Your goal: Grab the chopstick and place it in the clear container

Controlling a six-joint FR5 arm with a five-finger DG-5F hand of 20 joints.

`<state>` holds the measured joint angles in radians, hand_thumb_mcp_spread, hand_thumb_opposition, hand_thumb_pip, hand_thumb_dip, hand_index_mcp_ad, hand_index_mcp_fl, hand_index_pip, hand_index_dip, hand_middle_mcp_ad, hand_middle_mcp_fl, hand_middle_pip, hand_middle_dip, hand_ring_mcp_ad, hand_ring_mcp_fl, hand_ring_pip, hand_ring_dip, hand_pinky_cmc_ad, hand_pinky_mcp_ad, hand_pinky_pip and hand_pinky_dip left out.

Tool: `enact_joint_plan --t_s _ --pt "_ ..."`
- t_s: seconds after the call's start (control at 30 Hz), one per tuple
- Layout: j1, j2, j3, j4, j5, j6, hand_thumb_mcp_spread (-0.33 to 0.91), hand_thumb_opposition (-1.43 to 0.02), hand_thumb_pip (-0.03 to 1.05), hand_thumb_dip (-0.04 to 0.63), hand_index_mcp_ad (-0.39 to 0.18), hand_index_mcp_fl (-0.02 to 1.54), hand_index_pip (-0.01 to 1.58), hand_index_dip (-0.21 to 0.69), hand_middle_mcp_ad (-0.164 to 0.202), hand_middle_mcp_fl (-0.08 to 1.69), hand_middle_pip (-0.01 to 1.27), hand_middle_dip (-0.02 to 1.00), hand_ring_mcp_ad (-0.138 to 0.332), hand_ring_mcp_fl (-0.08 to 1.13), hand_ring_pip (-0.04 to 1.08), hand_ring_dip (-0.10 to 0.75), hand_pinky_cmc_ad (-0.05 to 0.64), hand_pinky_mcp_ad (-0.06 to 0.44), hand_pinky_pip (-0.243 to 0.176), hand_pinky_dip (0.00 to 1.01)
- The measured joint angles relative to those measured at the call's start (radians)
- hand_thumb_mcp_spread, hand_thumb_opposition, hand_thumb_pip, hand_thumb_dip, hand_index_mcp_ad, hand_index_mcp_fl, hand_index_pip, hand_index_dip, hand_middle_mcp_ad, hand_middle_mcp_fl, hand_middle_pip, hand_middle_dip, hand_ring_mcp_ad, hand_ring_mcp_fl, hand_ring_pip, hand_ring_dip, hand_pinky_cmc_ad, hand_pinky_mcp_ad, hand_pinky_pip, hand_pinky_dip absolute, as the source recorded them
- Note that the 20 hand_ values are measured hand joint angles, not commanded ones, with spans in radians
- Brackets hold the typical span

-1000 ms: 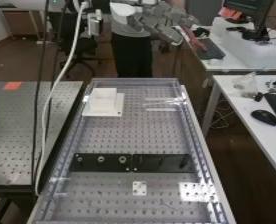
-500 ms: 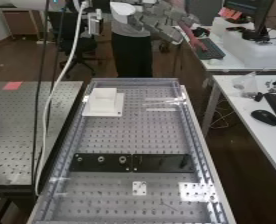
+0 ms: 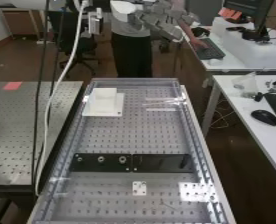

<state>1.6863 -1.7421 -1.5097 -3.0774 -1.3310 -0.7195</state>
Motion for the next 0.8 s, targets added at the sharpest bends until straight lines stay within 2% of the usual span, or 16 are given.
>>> enact_joint_plan --t_s 0.8 --pt "0.003 -0.004 0.005 0.002 0.021 0.000 0.25 -0.71 0.38 0.070 -0.161 0.33 0.05 0.265 0.010 0.21 0.12 0.25 0.136 0.03 0.12 0.127 0.531 0.387 -0.059 0.18"
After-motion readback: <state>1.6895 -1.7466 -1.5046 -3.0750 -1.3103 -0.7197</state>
